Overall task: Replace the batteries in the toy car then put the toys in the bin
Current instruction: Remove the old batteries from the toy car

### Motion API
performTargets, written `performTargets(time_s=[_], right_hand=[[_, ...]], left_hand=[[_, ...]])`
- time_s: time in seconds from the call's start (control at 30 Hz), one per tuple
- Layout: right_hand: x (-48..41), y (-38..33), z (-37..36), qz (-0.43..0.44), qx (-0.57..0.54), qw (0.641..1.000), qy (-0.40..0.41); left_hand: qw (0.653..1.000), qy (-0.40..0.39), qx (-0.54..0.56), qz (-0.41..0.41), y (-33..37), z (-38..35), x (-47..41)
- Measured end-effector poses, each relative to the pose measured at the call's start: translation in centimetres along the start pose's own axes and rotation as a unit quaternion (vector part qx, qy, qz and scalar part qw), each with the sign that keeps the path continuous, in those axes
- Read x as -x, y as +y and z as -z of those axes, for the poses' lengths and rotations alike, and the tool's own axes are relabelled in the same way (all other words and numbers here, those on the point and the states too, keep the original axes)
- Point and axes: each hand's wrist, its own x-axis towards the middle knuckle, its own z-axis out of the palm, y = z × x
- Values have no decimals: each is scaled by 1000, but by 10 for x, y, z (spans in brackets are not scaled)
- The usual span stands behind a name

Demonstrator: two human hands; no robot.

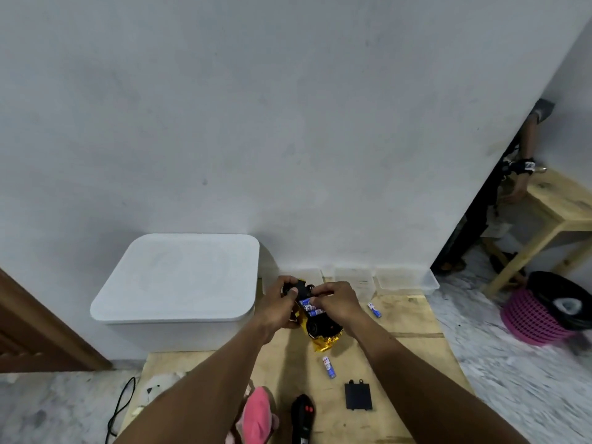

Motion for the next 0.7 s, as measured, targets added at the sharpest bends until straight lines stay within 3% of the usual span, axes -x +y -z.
performTargets(time_s=[0.3, 0.7], right_hand=[[-2, 0, -1, -3, 53, 997, 51], [3, -1, -5, -54, -110, 992, 43]], left_hand=[[999, 3, 47, 12, 3, -10, 3], [998, 19, 47, -48, 3, -3, 8]])
